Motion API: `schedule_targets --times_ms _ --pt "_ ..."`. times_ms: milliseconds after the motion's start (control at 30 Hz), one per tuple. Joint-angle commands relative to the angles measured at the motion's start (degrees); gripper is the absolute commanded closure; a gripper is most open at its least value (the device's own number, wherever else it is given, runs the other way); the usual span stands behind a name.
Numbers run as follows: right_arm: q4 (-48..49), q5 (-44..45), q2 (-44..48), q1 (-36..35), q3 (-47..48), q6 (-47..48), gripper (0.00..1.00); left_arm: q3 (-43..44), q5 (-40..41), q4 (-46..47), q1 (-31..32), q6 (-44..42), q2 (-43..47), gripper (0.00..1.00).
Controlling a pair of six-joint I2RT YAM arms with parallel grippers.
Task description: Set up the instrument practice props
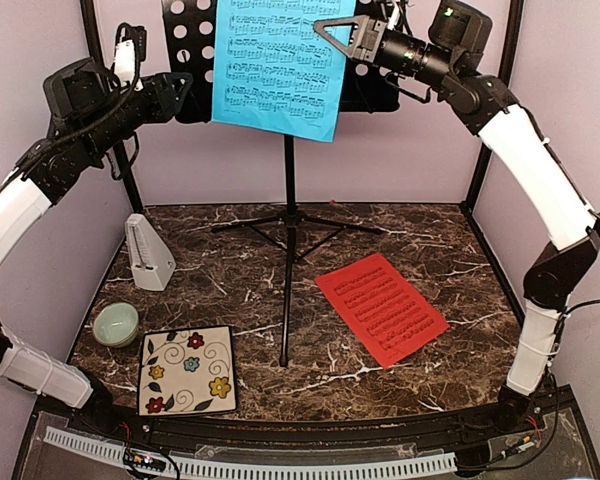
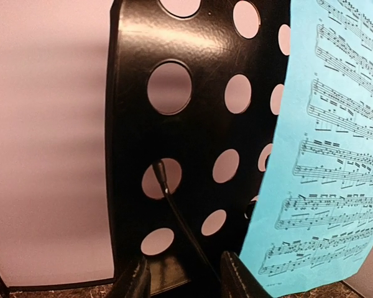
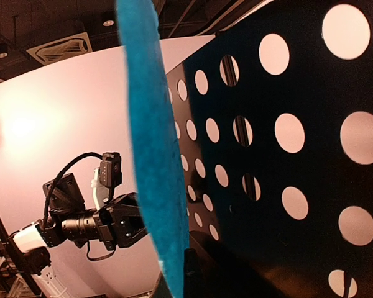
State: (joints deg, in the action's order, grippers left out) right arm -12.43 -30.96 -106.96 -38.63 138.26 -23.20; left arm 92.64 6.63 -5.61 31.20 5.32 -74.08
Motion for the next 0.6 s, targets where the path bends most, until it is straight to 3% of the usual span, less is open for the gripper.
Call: schedule_targets --times_ms 0,233,567 --pt "6.6 3.0 0.3 -0.7 2.3 4.0 1.0 2.7 -5.1 2.0 -0.7 1.5 -0.8 0.61" --pt "8.7 4.2 -1.2 -0.9 3.3 8.7 1.0 4.7 -6.5 1.9 -0.7 1.9 -2.8 0.68" --pt "8.4 7.7 -2.7 -1.9 2.9 14.2 1.0 4.0 -6.2 0.8 -0.7 1.7 -1.7 0.93"
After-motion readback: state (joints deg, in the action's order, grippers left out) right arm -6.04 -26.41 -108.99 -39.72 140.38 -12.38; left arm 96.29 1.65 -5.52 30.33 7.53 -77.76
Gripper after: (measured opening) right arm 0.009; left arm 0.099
